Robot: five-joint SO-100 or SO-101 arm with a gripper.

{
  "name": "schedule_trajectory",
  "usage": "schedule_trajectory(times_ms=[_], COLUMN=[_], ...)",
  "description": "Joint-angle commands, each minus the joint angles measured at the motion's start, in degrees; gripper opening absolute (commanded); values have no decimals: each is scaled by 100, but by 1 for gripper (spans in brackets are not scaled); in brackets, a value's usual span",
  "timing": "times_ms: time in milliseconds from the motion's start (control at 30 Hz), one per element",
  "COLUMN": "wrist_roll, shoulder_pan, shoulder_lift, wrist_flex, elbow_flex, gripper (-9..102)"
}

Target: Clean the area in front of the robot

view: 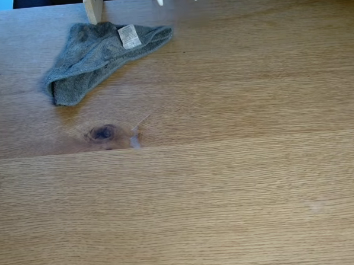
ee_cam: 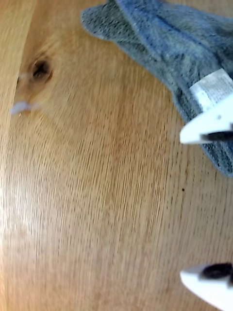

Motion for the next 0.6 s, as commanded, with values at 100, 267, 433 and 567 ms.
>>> schedule_trajectory(times_ms=[100, 267, 433, 567], wrist_roll=[-44, 62, 149, 114], shoulder_pan=[-9, 457, 729, 896], shoulder_lift=[18, 18, 18, 18], wrist_flex=[-149, -149, -158, -158], elbow_flex=[554, 554, 554, 554], gripper=[9, 0, 0, 0])
